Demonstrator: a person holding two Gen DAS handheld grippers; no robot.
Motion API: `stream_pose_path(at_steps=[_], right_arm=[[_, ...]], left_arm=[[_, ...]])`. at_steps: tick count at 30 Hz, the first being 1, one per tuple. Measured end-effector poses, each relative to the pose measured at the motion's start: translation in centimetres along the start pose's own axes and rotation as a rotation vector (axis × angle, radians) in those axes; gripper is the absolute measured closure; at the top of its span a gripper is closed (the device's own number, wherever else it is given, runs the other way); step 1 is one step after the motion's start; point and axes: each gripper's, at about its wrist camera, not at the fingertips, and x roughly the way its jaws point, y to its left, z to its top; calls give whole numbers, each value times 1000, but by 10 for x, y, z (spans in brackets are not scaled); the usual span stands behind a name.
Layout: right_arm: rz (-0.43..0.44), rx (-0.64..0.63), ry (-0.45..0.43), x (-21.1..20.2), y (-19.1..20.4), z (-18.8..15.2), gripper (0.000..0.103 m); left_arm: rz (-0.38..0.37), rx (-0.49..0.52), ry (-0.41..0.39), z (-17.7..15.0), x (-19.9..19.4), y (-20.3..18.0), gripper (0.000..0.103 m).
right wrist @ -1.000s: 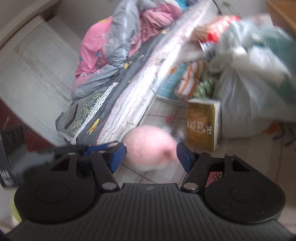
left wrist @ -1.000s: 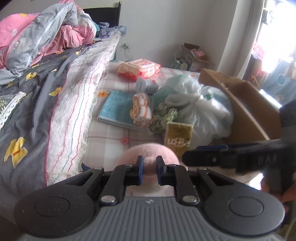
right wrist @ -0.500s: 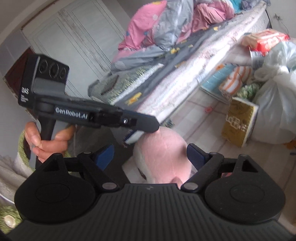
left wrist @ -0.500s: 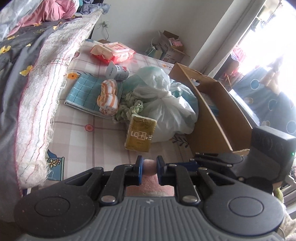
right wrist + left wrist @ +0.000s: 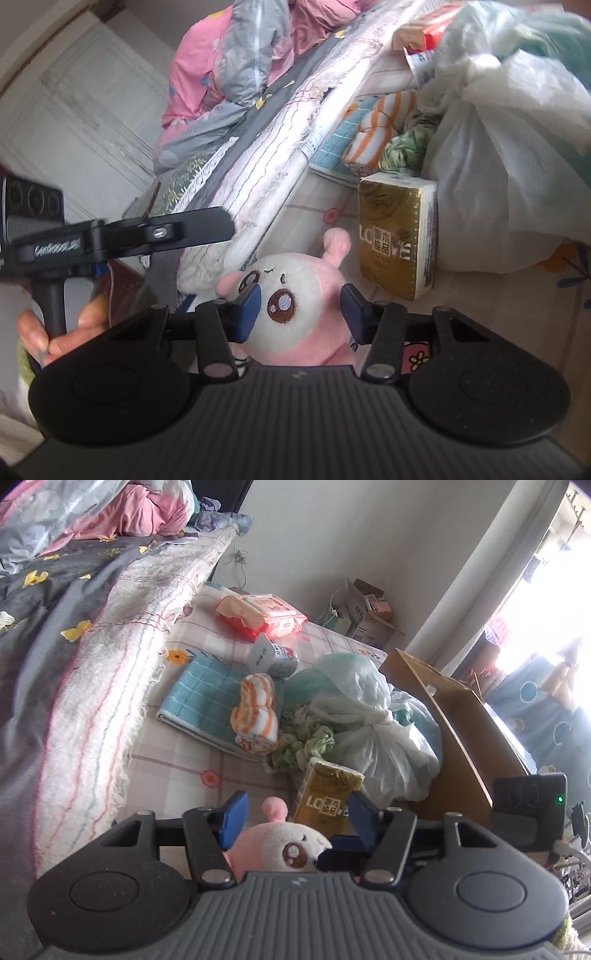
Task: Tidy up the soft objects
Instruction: 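Close the right gripper on the plush toy's body while the left gripper holds it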
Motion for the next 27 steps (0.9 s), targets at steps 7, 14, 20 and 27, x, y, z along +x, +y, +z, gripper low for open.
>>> stream_pose_path(at_steps=[7, 14, 20, 27], right_arm=[[70, 144, 5, 8, -25, -2, 47], [104, 223, 11, 18, -37, -5, 41], [144, 305, 5, 21, -51, -9, 41], [166, 333, 17, 25, -53, -10, 41]], left_arm=[[27, 37, 63, -20, 6, 8, 31], [25, 22, 83, -27, 19, 18, 27], [-2, 10, 103, -26, 15, 25, 30], [14, 120, 139, -35, 22, 7, 27]])
